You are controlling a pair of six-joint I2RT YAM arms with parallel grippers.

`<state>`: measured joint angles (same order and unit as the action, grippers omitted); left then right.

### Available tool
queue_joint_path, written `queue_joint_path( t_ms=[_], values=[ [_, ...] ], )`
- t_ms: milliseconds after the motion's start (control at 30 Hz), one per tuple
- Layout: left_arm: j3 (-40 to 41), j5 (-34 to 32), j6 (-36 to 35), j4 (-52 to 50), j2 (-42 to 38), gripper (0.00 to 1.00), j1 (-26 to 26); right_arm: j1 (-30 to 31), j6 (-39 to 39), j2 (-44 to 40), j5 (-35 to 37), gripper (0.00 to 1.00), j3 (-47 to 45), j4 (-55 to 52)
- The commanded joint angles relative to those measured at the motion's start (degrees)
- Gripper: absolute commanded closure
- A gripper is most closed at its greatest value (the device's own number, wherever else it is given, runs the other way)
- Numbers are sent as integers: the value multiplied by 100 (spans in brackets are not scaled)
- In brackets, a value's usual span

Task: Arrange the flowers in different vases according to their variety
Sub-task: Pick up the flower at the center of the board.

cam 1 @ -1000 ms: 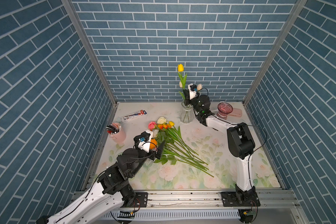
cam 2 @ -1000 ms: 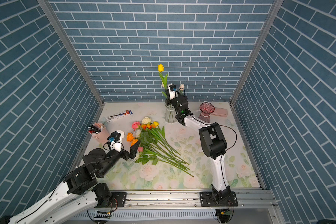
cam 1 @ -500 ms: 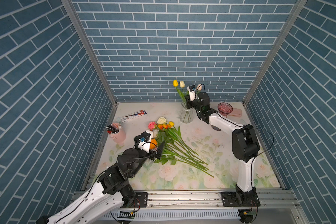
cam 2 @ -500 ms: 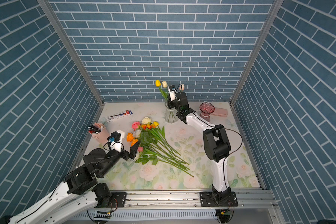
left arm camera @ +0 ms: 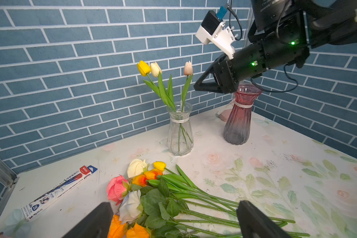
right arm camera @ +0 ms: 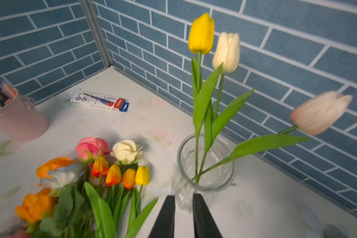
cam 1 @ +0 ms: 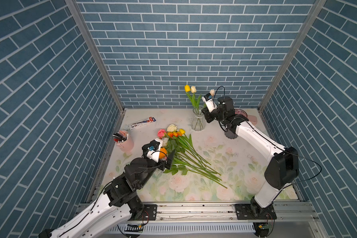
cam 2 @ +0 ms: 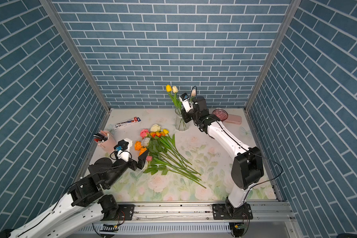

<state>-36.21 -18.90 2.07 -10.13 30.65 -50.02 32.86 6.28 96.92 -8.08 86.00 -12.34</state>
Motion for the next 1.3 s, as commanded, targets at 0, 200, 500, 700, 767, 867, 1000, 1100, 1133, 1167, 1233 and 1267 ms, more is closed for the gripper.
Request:
queue_joint_path(
  t_ms=[0, 200, 500, 700, 767, 867, 1000, 1100, 1133, 1167, 1233, 1267],
  values=[
    [-179, -71, 55, -211, 41, 0, -30, 425, -102, 42, -104, 80, -574, -831],
    [-196, -64, 82, -274, 187, 0, -31, 837, -634, 476, -277, 80, -1434, -607],
    [-47, -112, 127, -288, 179, 0, -27, 1100, -438, 969, -141, 80, -1637, 10],
    [17, -225, 118, -261, 99, 0, -32, 1108, -330, 1260, 90, 80, -1524, 397],
    [11, -237, 110, -268, 90, 0, -27, 1108, -303, 1360, 96, 80, -1452, 411],
    [13, -237, 101, -279, 90, 0, -26, 1108, -280, 1498, 103, 80, -1377, 409],
    [16, -251, 97, -279, 90, 0, -26, 1107, -268, 1609, 113, 80, -1300, 408],
    [20, -255, 92, -265, 97, 0, -26, 1108, -268, 1684, 118, 80, -1251, 412],
    [21, -258, 83, -266, 97, 0, -27, 1108, -272, 1717, 114, 80, -1235, 404],
    [24, -262, 83, -268, 98, 0, -26, 1109, -269, 1747, 114, 80, -1221, 405],
    [25, -264, 78, -262, 95, 0, -26, 1103, -275, 1824, 79, 80, -1180, 377],
    [25, -264, 79, -264, 95, 0, -31, 1110, -277, 1850, 78, 80, -1160, 373]
  ],
)
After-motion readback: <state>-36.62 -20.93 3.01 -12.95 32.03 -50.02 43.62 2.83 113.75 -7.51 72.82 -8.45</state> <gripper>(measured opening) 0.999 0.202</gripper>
